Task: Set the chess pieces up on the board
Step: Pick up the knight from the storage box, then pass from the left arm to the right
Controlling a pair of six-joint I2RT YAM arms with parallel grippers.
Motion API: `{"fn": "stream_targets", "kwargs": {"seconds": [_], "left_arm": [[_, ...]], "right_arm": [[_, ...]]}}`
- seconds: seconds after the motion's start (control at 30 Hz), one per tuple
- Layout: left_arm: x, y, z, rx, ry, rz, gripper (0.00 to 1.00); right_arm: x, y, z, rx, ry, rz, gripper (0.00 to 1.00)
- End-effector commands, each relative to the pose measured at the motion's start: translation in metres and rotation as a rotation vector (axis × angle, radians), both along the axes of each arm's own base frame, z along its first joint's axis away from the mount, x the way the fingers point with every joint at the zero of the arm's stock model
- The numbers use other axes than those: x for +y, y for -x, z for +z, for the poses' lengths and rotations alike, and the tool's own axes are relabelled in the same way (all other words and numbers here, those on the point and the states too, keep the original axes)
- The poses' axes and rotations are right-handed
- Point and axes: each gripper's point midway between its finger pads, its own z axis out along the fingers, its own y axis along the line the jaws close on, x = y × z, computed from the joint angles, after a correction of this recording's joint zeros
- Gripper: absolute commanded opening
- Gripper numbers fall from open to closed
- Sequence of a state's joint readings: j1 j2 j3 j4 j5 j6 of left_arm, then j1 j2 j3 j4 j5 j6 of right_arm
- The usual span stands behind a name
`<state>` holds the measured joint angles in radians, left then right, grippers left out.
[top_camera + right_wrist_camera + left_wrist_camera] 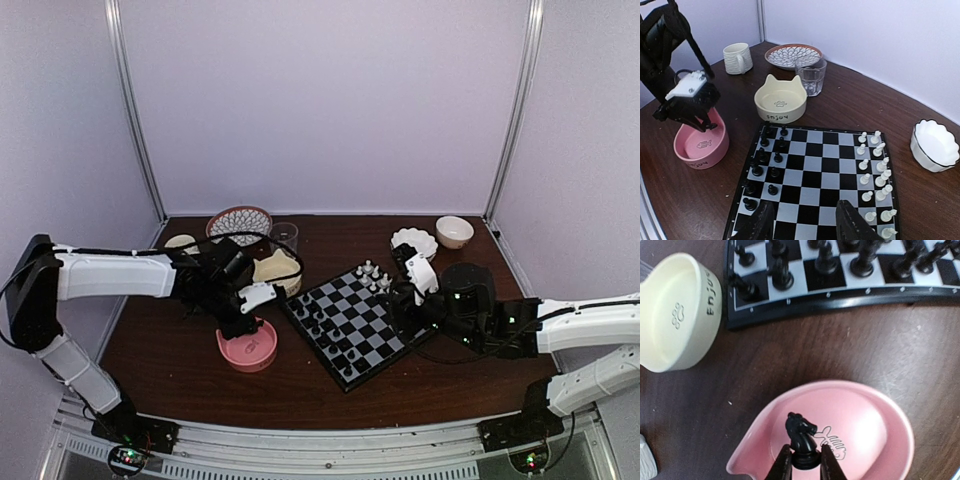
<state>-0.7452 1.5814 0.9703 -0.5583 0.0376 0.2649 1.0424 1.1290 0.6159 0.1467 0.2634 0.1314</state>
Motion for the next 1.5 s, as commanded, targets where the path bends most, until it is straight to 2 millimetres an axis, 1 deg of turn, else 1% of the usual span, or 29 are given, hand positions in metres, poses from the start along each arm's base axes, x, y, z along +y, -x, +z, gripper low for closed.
{"fn": "stream_targets", "kwargs": {"seconds": [0.0, 0.03, 0.13, 0.23, 0.33, 0.37, 0.47, 0.6, 0.67, 0.7, 0.77, 0.83, 0.87, 0.93, 0.97, 1.17, 1.3, 1.47], "left_arm": [[-0.032, 0.002, 0.049, -0.126, 0.248, -0.090, 0.16], [-0.034, 0.004, 0.062, -0.166, 0.291, -0.107, 0.16], [-0.044, 0.013, 0.086, -0.273, 0.397, -0.168, 0.16], [-0.053, 0.025, 0.101, -0.398, 0.454, -0.254, 0.17], [-0.060, 0.036, 0.111, -0.527, 0.481, -0.327, 0.17], [-0.059, 0.040, 0.109, -0.556, 0.492, -0.341, 0.18], [-0.058, 0.046, 0.112, -0.649, 0.514, -0.363, 0.18], [-0.062, 0.055, 0.112, -0.699, 0.492, -0.415, 0.16], [-0.065, 0.060, 0.109, -0.713, 0.474, -0.439, 0.16], [-0.065, 0.057, 0.109, -0.731, 0.453, -0.427, 0.16], [-0.067, 0.057, 0.107, -0.737, 0.436, -0.431, 0.16], [-0.068, 0.058, 0.104, -0.743, 0.417, -0.435, 0.16], [-0.069, 0.058, 0.104, -0.750, 0.408, -0.438, 0.16], [-0.071, 0.059, 0.102, -0.761, 0.392, -0.448, 0.16], [-0.072, 0.060, 0.101, -0.768, 0.382, -0.455, 0.16], [-0.079, 0.063, 0.092, -0.778, 0.325, -0.487, 0.16], [-0.083, 0.063, 0.090, -0.784, 0.300, -0.495, 0.16], [-0.086, 0.066, 0.093, -0.788, 0.306, -0.503, 0.16]], "right_arm": [[0.030, 0.018, 0.009, 0.070, -0.086, 0.165, 0.45], [0.037, 0.022, 0.012, 0.087, -0.105, 0.203, 0.45], [0.057, 0.035, 0.019, 0.147, -0.151, 0.306, 0.45], [0.075, 0.043, 0.026, 0.242, -0.195, 0.365, 0.45], [0.091, 0.054, 0.033, 0.386, -0.270, 0.410, 0.45], [0.095, 0.057, 0.035, 0.429, -0.297, 0.419, 0.44], [0.101, 0.060, 0.035, 0.530, -0.354, 0.399, 0.43], [0.110, 0.058, 0.020, 0.638, -0.346, 0.352, 0.44], [0.120, 0.058, 0.012, 0.678, -0.333, 0.350, 0.44], [0.127, 0.058, 0.010, 0.685, -0.329, 0.353, 0.44], [0.138, 0.060, -0.001, 0.719, -0.289, 0.349, 0.44], [0.150, 0.060, -0.005, 0.744, -0.283, 0.354, 0.43], [0.155, 0.060, -0.012, 0.761, -0.279, 0.354, 0.43], [0.161, 0.059, -0.016, 0.782, -0.289, 0.357, 0.41], [0.165, 0.058, -0.015, 0.777, -0.309, 0.361, 0.40], [0.175, 0.055, -0.024, 0.806, -0.324, 0.355, 0.36], [0.178, 0.054, -0.031, 0.823, -0.319, 0.352, 0.34], [0.181, 0.053, -0.036, 0.830, -0.317, 0.344, 0.32]]}}
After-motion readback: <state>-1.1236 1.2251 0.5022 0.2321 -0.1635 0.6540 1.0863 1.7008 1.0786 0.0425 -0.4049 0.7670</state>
